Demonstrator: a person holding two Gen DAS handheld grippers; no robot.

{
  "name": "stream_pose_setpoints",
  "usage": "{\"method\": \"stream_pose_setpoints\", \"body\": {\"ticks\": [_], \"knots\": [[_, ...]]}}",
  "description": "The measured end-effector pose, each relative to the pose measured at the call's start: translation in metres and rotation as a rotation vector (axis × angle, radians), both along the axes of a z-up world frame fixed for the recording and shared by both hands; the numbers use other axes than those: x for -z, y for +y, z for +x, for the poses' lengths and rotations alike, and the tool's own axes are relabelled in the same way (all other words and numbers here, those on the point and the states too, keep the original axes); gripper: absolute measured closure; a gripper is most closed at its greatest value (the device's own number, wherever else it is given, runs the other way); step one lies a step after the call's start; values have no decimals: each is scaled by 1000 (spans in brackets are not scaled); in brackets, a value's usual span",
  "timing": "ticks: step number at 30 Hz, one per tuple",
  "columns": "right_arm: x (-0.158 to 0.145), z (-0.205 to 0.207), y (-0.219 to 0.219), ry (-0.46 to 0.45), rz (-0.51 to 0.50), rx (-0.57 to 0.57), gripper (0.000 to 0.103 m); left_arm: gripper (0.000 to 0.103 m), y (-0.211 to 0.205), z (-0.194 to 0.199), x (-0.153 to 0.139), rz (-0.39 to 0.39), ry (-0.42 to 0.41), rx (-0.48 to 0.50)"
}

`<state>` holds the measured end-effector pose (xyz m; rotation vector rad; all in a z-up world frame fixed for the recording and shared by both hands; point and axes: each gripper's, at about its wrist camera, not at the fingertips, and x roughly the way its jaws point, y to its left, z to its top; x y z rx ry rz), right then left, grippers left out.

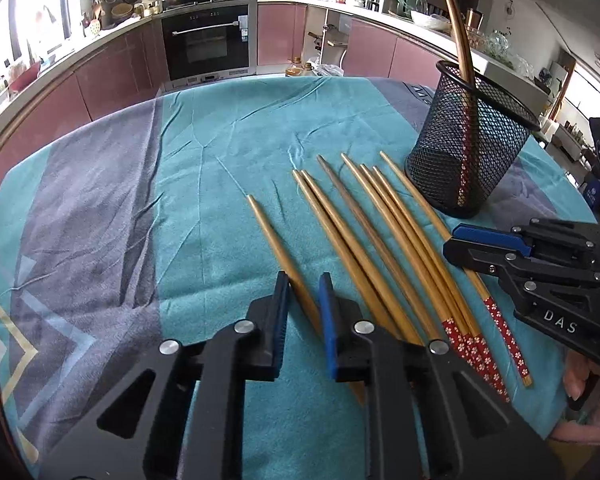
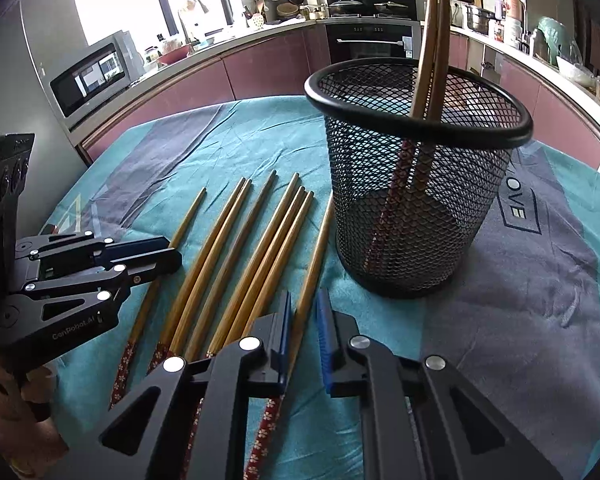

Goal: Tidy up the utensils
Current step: 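Close the left gripper on another chopstick while the right gripper grasps one too, then lift the left gripper's chopstick upright over the cup while the right gripper carries its chopstick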

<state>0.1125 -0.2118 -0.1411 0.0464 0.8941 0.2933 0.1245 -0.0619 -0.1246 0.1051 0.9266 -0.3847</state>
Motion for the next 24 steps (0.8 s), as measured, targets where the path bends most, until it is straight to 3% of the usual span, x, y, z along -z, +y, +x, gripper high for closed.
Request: {"method": "stream_pose_setpoints", "body": {"ticks": [7, 14, 24], "knots": [[0, -2, -5, 5, 28, 14, 97, 95, 6, -2, 0, -38, 13, -31], [-6, -9, -7, -3, 48, -2, 97, 96, 14, -10, -4, -57, 15, -31], [-45, -31, -16, -107, 117, -50, 97, 96, 23, -30, -46, -175, -39, 46]]}}
